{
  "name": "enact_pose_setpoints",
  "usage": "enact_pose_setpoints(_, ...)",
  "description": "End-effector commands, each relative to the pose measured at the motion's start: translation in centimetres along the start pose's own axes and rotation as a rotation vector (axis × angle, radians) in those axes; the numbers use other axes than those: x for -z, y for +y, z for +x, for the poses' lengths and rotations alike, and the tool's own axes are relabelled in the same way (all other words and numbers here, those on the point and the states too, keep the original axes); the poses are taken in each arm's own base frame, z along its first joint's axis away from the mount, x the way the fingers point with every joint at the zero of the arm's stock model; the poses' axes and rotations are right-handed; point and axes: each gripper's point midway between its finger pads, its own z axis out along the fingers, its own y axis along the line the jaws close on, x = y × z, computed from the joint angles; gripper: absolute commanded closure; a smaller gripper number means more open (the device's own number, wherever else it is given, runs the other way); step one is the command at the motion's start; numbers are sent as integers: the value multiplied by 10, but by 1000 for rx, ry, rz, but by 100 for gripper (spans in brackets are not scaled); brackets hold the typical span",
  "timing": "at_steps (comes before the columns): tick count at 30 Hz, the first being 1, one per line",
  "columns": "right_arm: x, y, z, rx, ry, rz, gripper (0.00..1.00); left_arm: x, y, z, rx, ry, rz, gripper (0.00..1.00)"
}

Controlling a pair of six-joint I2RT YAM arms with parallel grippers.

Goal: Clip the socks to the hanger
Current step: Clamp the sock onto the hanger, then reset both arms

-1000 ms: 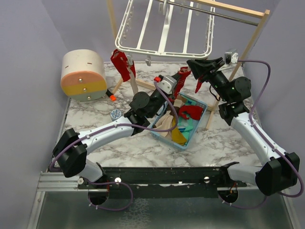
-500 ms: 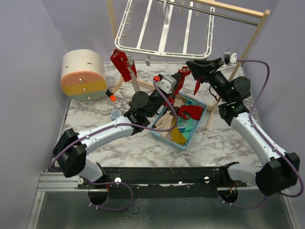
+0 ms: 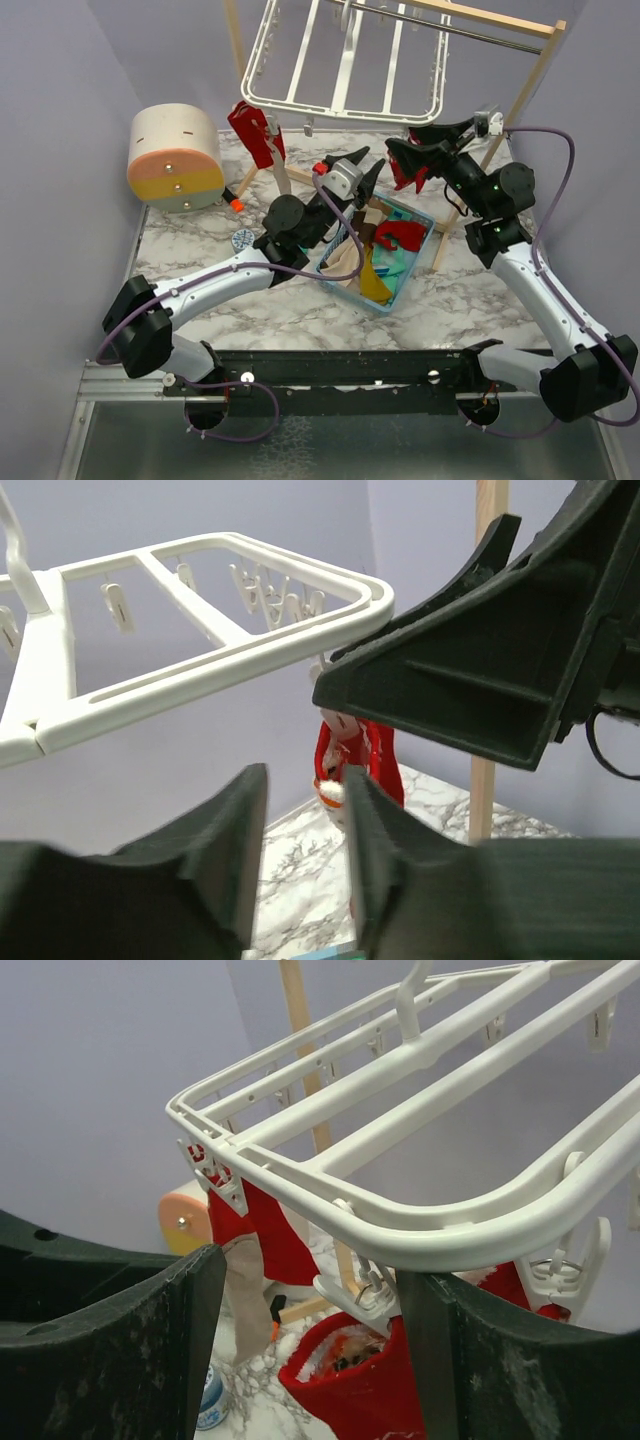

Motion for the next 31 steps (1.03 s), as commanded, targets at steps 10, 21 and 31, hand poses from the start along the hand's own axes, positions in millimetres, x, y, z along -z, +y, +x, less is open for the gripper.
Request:
enact_pose_setpoints(10, 45, 13, -40, -19, 62, 143, 0, 63, 13, -7, 98, 40, -30, 1)
enact_pose_setpoints(21, 125, -33, -37, -184, 96, 643, 0, 153, 44, 76, 438, 590, -444, 1)
enact_pose_setpoints(31, 157, -33, -13, -172, 154, 694, 0, 194, 65, 91, 480, 661, -657, 1)
